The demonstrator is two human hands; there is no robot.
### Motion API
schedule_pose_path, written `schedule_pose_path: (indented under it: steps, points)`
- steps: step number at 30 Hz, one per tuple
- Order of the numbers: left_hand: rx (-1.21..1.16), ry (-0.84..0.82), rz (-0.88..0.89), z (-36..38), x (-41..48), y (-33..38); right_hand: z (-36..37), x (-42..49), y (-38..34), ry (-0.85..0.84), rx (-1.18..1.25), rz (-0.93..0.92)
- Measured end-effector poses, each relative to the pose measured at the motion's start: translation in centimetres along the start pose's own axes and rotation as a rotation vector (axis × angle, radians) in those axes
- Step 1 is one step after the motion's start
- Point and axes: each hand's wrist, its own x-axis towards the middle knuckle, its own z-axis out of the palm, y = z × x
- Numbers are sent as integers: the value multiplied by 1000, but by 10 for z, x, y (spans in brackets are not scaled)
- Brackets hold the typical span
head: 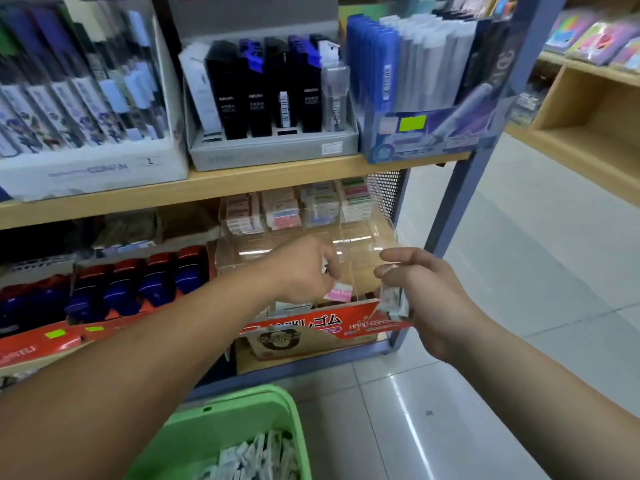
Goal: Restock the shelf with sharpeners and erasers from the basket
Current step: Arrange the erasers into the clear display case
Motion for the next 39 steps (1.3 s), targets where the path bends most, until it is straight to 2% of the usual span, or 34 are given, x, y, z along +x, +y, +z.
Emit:
schedule_pose_path:
  steps: [5,7,9,12,14,16,21,25,29,35,37,39]
  points:
    - [118,-25,-20,11,12,9,-6,0,5,60,-60,-103]
    - [200,-85,-34,13,14,10,-6,-2,6,66,-62,-124]
    - [177,-54,-28,11,13,9,-5,-3,6,49,-84,-137]
    - [-217,114,-52,3,1,6,-2,-4,4,4,-91,-134]
    - [-584,114,-104,-2,-15,1,3,-5,2,-60,-78,-95]
    - [-819,80,-139,-6,-32,-3,11,-6,2,-141,-83,-53]
    - [-1032,127,-113,-5,-52,-11,37,-13,6,-305,-146,-13]
    - [-1033,173,-52,1,-55,-19,47,-13,7,-330,-166,-5]
    - [-930,197,-67,-10,-54,-26,54,-9,7,-242,-86,-16]
    - [-763,111,-69,-37,-73,-48,82,-3,10,-201,-42,-34]
    - [-735,163,-86,-50,-78,-61,93,-1,11,-219,-23,-12]
    - [-578,253,-145,-60,-81,-79,101,4,12,-218,-19,17]
